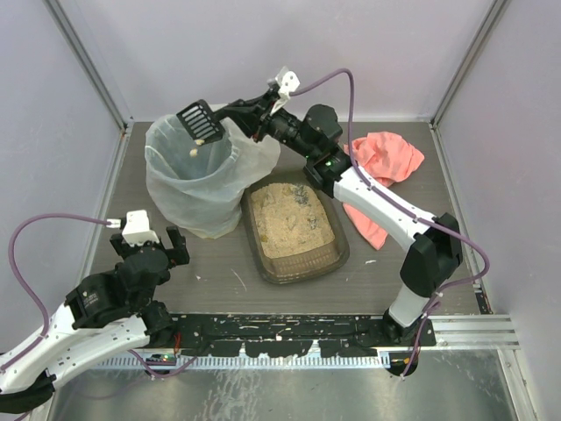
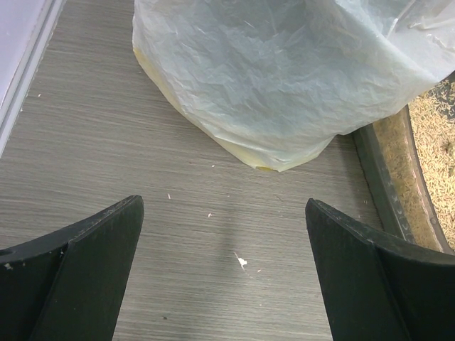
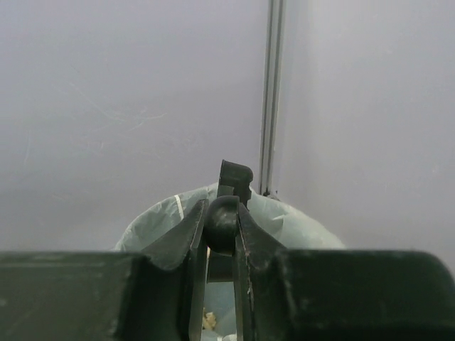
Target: Clean the litter box
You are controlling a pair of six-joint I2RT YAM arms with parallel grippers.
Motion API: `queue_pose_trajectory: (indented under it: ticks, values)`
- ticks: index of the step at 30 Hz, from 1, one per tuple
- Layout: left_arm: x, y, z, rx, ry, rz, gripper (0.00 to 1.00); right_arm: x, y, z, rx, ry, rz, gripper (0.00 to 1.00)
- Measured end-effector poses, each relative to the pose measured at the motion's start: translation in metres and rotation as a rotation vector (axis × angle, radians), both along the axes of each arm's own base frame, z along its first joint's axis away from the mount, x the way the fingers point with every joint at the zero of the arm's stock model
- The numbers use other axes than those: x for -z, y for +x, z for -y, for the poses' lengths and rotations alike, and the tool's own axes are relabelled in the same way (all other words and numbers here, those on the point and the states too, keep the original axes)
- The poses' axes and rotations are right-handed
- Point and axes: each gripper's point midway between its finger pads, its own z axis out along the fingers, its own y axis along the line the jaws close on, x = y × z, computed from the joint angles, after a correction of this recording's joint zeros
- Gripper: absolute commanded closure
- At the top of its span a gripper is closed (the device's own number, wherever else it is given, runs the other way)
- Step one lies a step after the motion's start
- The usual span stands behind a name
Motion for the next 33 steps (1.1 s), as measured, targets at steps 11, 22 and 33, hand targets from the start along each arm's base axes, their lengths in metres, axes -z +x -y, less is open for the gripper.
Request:
queue_pose_trajectory:
  ticks: [11,22,33]
  values:
    - [0.000,0.000,0.000,0.000,-0.001,0.000,0.02,-0.015,-0.013,-0.023,0.044,-0.181,0.251,0.99]
    - [0.000,0.000,0.000,0.000,-0.003,0.002,0.02,-0.040,-0.033,0.023,0.185,-0.078,0.122,0.99]
    - [-0.001,-0.001,-0.001,0.001,-0.007,0.005,0.02,-0.076,-0.116,0.143,0.302,0.105,0.025,0.99]
